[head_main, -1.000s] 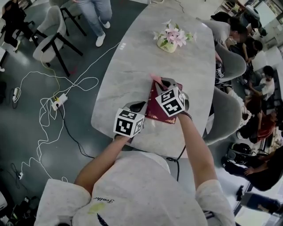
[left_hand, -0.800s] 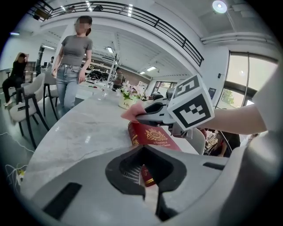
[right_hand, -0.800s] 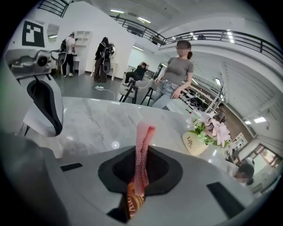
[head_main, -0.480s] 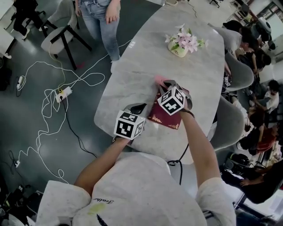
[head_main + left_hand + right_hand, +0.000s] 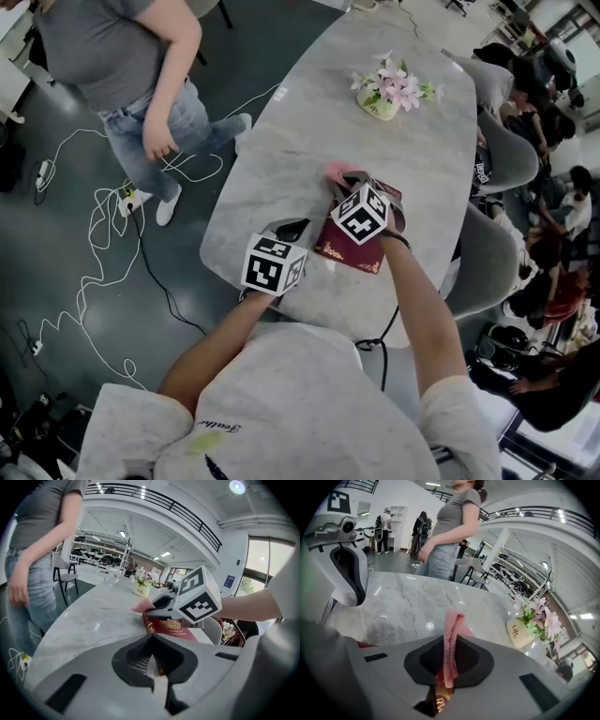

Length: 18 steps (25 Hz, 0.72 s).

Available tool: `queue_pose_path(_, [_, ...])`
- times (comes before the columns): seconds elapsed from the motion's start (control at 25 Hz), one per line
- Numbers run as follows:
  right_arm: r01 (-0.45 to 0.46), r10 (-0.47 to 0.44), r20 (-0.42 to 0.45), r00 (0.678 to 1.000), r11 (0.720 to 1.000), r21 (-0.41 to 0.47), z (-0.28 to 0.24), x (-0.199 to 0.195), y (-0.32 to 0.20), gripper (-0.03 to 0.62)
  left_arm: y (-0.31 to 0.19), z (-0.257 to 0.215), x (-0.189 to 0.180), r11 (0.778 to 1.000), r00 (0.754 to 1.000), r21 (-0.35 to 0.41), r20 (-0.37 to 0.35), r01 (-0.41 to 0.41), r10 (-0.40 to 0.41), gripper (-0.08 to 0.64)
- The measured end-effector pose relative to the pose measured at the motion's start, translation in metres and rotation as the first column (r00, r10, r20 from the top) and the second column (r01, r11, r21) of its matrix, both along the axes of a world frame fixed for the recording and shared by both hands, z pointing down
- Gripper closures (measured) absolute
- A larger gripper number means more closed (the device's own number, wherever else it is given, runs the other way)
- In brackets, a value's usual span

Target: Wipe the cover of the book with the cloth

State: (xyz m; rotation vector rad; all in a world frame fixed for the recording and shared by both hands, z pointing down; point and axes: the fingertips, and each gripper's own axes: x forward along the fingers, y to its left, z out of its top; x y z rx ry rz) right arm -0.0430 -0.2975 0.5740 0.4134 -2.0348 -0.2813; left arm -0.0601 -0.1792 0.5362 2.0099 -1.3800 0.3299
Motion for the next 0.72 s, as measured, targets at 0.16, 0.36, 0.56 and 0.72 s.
queue_pose_path(0.16, [-0.007, 0.008, 0.011, 1.0, 1.0, -0.013, 0.0, -0.001, 0.002, 0.572, -0.002, -0.001, 0.0, 1.0, 1.0, 0.004, 0.002, -0.005, 0.005, 0.552])
queue_pose_path(0.36, [-0.014, 0.014, 0.013, 1.0, 1.0, -0.024, 0.002, -0.002, 0.011, 0.572, 0.0, -0.003, -0.001, 1.0, 1.0, 0.006, 0.004, -0.016, 0.016, 0.552])
queue_pose_path(0.56, [-0.013, 0.013, 0.01, 1.0, 0.999, -0.031, 0.004, -0.003, 0.018, 0.572, 0.001, -0.003, -0.001, 1.0, 1.0, 0.009, 0.006, -0.023, 0.023, 0.552])
queue_pose_path(0.72, [-0.02, 0.021, 0.014, 1.0, 0.999, -0.036, 0.003, -0.003, 0.024, 0.572, 0.002, -0.006, -0.001, 0.999, 0.999, 0.013, 0.004, -0.032, 0.032, 0.552])
